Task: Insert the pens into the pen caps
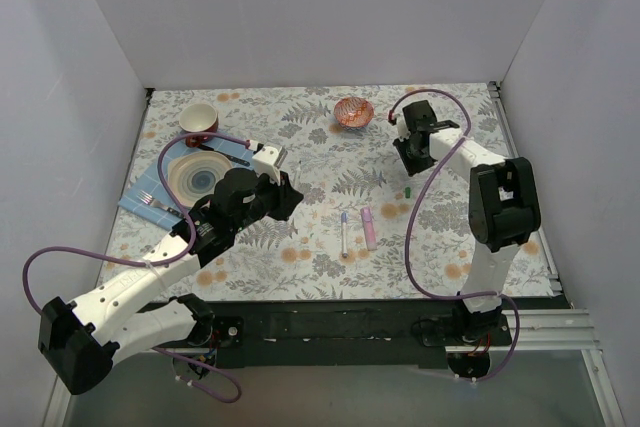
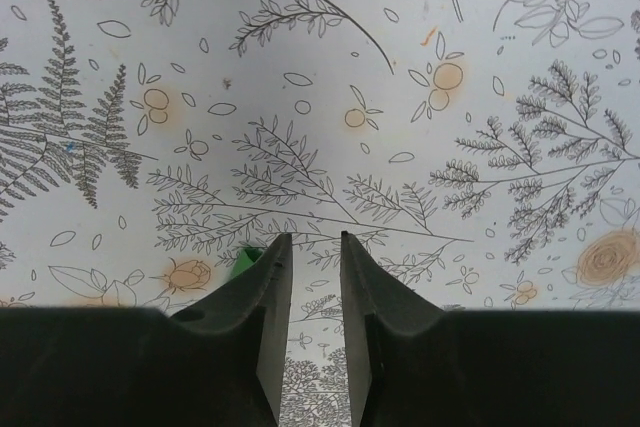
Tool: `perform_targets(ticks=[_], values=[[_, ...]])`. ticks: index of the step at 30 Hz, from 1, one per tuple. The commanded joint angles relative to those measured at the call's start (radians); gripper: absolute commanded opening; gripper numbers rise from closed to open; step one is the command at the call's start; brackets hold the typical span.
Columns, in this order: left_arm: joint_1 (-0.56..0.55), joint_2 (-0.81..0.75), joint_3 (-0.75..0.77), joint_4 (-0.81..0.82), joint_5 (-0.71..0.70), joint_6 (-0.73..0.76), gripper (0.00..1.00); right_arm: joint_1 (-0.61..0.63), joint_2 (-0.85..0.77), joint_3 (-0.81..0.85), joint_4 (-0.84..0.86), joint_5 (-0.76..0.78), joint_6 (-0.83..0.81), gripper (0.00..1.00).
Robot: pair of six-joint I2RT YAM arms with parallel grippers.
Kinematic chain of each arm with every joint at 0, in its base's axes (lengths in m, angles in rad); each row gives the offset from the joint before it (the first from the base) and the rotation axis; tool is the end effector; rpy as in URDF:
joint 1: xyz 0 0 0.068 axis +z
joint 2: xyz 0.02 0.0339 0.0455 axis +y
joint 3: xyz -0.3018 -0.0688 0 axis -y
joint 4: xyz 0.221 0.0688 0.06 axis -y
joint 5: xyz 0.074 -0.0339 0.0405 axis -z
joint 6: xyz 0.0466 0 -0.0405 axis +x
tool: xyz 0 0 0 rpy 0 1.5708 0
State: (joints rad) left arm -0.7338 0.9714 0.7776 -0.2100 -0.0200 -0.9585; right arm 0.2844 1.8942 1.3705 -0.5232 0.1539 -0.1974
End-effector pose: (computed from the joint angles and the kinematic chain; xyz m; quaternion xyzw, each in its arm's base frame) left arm 0.1410 -0.1259 0.3316 -0.0990 0.8286 -0.4070 0.3714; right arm 0.3834 0.1046 0.2371 -0.2104 0.9400 -0.0630 0.2612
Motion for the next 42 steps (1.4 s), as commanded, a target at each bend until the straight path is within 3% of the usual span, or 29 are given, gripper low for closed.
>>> perform_targets(ticks=[1,9,21,42], values=[[0.005,-0.031,-0.009,0.006,-0.026,0.001,0.01,-0.016,-0.001,0.015,-0.021,0.039,0.139,0.33],[0.005,-0.025,-0.006,0.004,-0.021,0.001,0.01,-0.025,0.029,-0.010,0.005,-0.036,0.188,0.27],[0.005,-0.023,-0.005,0.006,-0.020,0.001,0.02,-0.024,-0.012,-0.103,0.058,-0.146,0.257,0.27],[0.005,-0.005,-0.008,0.009,-0.005,-0.002,0.02,0.032,-0.121,-0.220,0.081,-0.257,0.236,0.26]])
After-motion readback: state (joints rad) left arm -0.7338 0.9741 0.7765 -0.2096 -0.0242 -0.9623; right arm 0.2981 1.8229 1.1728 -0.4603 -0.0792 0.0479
